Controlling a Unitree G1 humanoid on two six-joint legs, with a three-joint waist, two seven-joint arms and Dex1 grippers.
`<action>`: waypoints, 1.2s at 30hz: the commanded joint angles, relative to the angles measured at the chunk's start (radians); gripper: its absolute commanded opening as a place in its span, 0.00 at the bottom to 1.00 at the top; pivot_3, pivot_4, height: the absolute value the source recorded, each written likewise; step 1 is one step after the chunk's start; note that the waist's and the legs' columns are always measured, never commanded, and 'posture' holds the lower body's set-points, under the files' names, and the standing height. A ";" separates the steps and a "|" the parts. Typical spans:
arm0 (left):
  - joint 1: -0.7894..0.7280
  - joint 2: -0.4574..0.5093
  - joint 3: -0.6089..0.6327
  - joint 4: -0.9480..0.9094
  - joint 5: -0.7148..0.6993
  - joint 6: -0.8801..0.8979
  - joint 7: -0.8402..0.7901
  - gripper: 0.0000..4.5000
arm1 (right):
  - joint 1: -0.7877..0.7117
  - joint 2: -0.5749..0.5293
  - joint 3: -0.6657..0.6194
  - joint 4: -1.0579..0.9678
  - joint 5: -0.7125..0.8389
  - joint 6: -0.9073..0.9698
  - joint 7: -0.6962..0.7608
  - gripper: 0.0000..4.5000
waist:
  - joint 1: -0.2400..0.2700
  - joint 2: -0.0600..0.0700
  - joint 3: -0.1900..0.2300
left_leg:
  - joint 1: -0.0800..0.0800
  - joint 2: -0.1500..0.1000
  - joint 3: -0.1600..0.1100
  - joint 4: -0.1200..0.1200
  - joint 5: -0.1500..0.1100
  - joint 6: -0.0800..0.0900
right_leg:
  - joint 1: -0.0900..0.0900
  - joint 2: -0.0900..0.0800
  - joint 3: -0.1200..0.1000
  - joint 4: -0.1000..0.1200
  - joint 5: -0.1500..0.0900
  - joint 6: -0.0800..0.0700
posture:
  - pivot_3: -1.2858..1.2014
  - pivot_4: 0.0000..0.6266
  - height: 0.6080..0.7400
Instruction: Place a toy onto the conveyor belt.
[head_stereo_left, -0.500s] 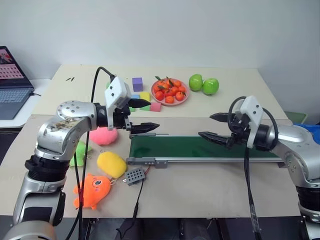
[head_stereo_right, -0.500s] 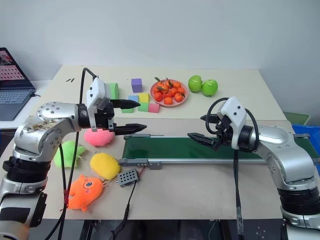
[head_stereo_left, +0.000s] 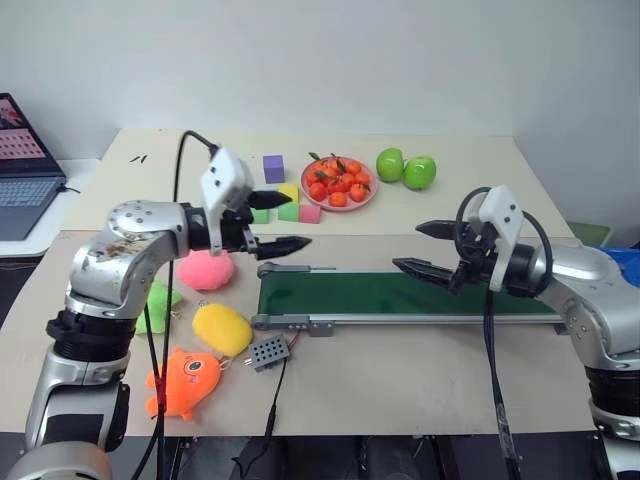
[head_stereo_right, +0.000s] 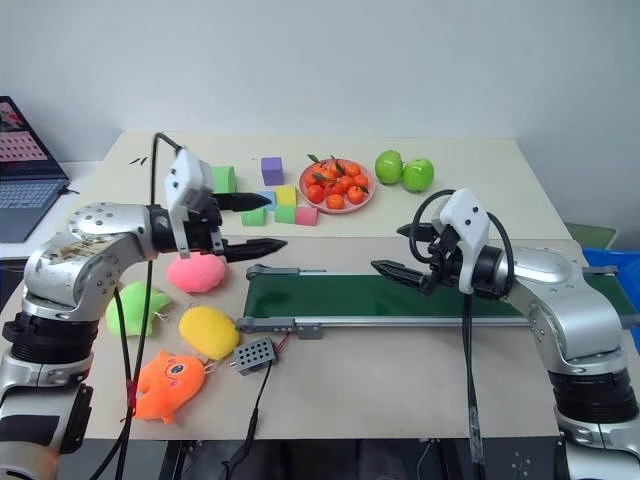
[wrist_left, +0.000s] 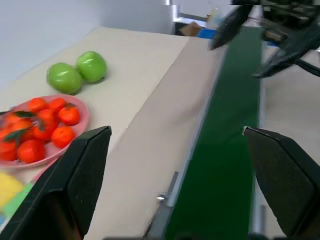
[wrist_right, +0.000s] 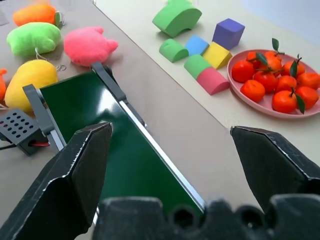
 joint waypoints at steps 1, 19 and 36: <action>0.046 0.043 0.115 -0.015 -0.018 -0.009 0.026 1.00 | -0.048 0.012 0.003 0.031 0.003 -0.047 0.037 0.99 | -0.005 0.000 0.000 | 0.000 0.000 0.000 0.000 0.000 0.000 | 0.000 0.000 0.000 0.000 0.000 0.000 | 0.52 0.24 0.99; 0.603 0.049 0.739 -0.017 -0.016 0.030 0.346 1.00 | -0.384 0.227 0.217 0.293 0.008 -0.145 0.377 0.99 | -0.021 0.001 0.001 | 0.001 0.000 -0.001 -0.001 0.000 -0.001 | -0.003 0.000 -0.001 0.004 0.000 0.000 | 0.52 0.24 0.99; 0.509 -0.128 1.094 0.325 -0.382 0.300 0.636 1.00 | -0.451 0.257 0.243 0.377 -0.070 -0.198 0.464 0.99 | -0.010 0.001 0.000 | 0.001 0.000 -0.003 -0.002 0.003 -0.007 | -0.003 -0.001 -0.003 0.006 0.000 0.000 | 0.52 0.24 0.99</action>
